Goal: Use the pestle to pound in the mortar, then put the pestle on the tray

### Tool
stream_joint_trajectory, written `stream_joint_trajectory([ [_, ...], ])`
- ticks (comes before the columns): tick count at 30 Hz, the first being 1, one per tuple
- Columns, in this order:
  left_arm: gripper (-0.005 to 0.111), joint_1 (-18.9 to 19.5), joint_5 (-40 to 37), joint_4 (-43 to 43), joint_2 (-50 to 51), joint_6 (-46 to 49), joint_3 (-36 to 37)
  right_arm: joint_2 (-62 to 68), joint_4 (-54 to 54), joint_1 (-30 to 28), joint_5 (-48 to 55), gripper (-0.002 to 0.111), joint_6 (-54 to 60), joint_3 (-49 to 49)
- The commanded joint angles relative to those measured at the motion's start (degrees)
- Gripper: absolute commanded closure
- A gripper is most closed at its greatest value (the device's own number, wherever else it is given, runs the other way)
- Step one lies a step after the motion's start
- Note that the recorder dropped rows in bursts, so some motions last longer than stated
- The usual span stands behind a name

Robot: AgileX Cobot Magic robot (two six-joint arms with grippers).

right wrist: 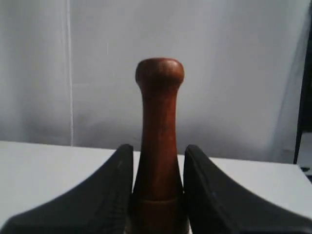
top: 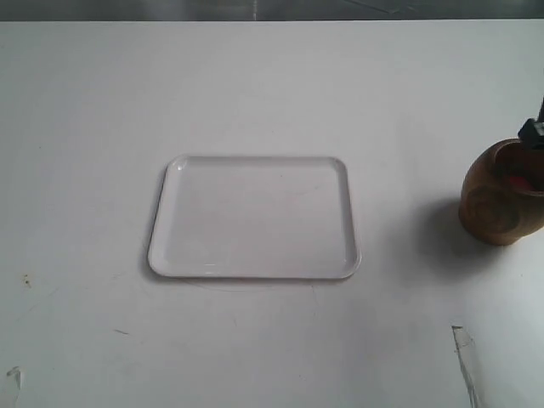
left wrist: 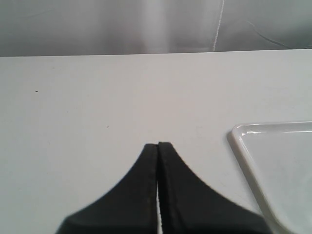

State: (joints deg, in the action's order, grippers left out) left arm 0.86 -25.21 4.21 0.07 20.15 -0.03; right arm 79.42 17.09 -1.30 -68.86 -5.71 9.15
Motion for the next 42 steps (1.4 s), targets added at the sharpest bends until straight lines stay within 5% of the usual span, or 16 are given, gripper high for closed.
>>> stream_joint_trajectory([
  [1, 0.107, -0.4, 0.2, -0.4, -0.1, -0.5, 0.0, 1.3, -0.8, 0.2, 1.3, 0.108, 0.8, -0.3],
  [7, 0.107, -0.4, 0.2, -0.4, -0.1, -0.5, 0.0, 20.8, -0.5, 0.2, -1.1, 0.108, 0.0, -0.3],
  [17, 0.107, -0.4, 0.2, -0.4, -0.1, -0.5, 0.0, -6.4, -1.0, 0.2, 1.3, 0.108, -1.4, -0.3],
  [34, 0.107, -0.4, 0.2, -0.4, -0.1, -0.5, 0.0, 21.2, -0.1, 0.2, -1.1, 0.108, -2.1, -0.3],
  [42, 0.107, -0.4, 0.2, -0.4, -0.1, -0.5, 0.0, 6.4, 1.5, 0.2, -1.1, 0.108, -4.0, -0.3],
])
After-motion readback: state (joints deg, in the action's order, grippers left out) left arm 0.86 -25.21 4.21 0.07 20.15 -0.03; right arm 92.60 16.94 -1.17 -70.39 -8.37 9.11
